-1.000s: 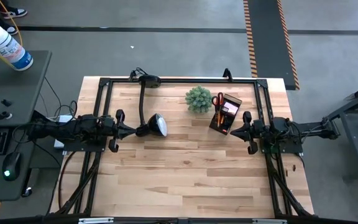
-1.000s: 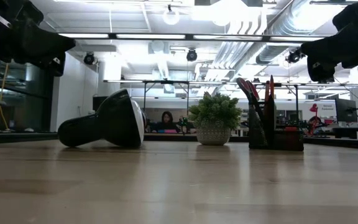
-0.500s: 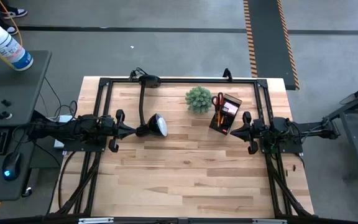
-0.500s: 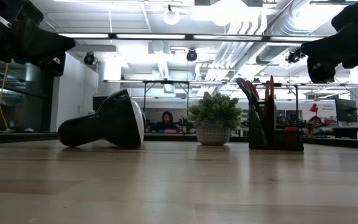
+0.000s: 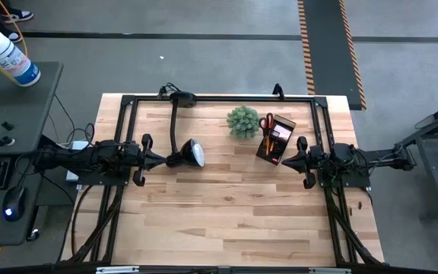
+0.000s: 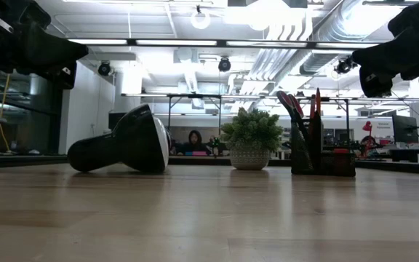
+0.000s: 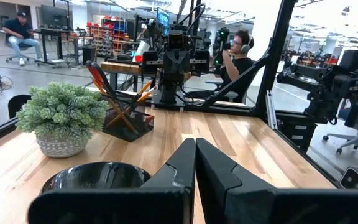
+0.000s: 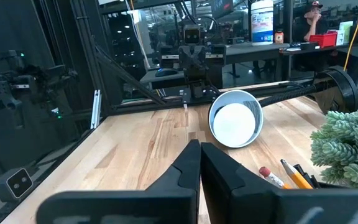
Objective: Pick and place office supplies into organizer
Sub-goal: Return to Home Position
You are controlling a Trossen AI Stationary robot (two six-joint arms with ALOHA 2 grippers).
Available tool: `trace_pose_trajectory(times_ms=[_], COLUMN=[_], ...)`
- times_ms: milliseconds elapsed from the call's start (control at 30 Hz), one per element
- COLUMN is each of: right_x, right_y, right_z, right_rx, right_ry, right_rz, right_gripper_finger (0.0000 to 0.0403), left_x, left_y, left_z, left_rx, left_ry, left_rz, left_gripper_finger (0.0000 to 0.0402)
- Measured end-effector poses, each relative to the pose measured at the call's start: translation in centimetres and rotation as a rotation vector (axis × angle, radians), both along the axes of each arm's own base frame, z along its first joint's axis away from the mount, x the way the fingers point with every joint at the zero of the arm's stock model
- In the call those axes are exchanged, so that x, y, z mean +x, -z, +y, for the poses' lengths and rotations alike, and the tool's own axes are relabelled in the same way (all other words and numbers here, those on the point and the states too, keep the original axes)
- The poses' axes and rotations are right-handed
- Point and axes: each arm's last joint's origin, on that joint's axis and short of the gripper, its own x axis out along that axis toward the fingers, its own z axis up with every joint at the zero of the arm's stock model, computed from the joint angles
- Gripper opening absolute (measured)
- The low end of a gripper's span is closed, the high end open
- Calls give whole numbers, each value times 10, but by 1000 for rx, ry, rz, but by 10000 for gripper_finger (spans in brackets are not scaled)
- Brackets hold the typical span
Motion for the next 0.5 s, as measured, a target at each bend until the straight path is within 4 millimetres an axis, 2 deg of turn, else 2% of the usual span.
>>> trace_pose_trajectory(times_ms=[500], right_x=[0], right_y=[0], right_z=[0], right_rx=[0], right_ry=[0], right_rz=[0], right_gripper_finger=[5], left_x=[0], left_y=[0], left_z=[0], left_rx=[0], left_ry=[0], left_rz=[0], left_gripper_finger=[1])
